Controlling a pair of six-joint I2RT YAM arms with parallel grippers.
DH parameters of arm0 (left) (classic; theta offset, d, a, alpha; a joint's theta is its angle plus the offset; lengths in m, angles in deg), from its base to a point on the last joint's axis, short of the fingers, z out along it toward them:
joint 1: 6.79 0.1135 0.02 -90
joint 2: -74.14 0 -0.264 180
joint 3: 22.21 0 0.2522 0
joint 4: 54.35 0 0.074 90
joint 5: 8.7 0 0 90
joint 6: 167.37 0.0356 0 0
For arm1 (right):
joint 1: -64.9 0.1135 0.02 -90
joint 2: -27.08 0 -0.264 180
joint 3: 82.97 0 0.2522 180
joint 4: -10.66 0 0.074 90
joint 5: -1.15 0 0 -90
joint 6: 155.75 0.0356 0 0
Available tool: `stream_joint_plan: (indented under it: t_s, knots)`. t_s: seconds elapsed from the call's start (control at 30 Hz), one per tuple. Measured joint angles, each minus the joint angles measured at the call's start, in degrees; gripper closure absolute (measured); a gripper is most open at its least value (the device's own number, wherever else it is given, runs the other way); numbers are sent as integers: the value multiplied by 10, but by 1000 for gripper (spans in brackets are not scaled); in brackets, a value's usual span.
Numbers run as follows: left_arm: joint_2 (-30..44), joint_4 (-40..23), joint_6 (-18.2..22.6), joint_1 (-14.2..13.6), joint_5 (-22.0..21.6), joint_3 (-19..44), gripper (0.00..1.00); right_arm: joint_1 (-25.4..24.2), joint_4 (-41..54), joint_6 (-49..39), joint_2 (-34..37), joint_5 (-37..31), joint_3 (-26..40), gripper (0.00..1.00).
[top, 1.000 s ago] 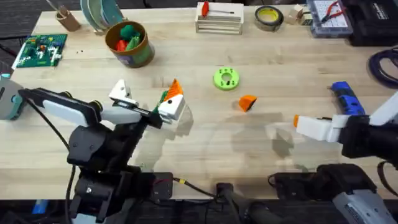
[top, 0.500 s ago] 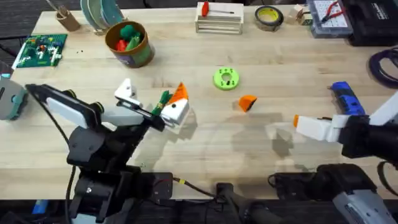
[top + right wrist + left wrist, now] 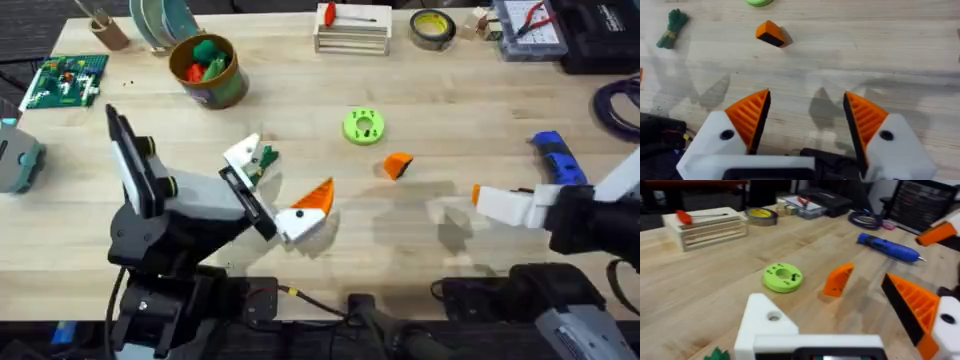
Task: Pick up the gripper from the table and insert it into the empty holder that is missing its gripper. Then pick up a screw, insert it into the mounting hole, and use the screwdriver to tighten it. Finally, clean up the table by picking up the vegetable and placing it into the bucket.
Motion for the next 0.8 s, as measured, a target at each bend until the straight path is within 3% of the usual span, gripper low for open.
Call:
stream_joint_plan:
  t_s: [0.3, 0.5, 0.8]
  knots:
    - [0, -6, 0, 0, 64, 0, 7, 0, 0, 0, 0, 0, 0, 117]
    - [0, -7, 0, 0, 69, 0, 7, 0, -50, 18, 0, 0, 0, 117]
    - [0, -7, 0, 0, 70, 0, 7, 0, -111, 130, 0, 2, 0, 116]
